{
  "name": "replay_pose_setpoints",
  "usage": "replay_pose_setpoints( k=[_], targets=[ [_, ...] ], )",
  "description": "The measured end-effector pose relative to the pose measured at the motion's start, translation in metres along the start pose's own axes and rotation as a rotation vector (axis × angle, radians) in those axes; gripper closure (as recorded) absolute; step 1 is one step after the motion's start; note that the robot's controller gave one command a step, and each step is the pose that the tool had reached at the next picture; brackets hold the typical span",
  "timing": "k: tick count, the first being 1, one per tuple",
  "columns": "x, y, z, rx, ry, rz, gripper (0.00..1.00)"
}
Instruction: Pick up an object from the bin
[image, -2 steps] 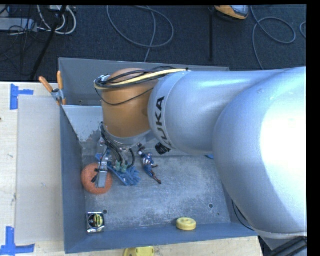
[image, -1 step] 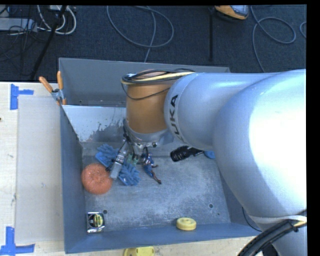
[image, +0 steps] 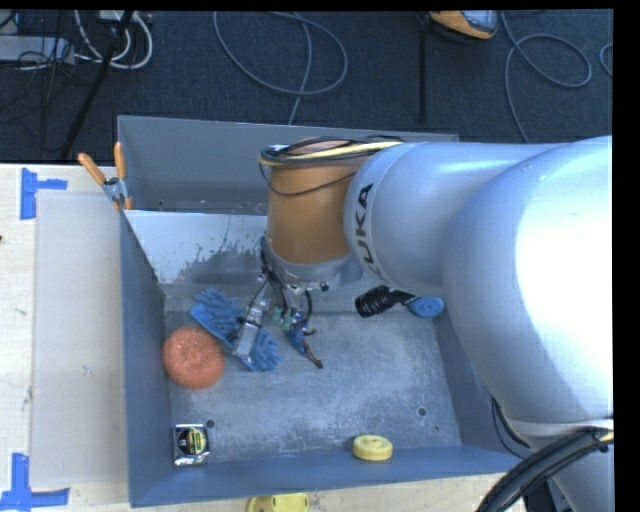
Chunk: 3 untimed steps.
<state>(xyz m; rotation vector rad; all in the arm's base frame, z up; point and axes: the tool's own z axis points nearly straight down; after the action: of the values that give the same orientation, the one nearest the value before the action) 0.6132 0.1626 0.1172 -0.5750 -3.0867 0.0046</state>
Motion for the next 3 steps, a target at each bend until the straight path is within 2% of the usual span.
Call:
replay_pose_setpoints(
  k=[1, 2, 3],
  targets=[
    [0.002, 0.004, 0.031, -0.002, 0.002, 0.209, 0.00],
    [-0.007, 0.011, 0.046, -0.004, -0.003, 0.170, 1.00],
    [-0.007, 0.011, 0.046, -0.004, -0.003, 0.171, 1.00]
  ],
)
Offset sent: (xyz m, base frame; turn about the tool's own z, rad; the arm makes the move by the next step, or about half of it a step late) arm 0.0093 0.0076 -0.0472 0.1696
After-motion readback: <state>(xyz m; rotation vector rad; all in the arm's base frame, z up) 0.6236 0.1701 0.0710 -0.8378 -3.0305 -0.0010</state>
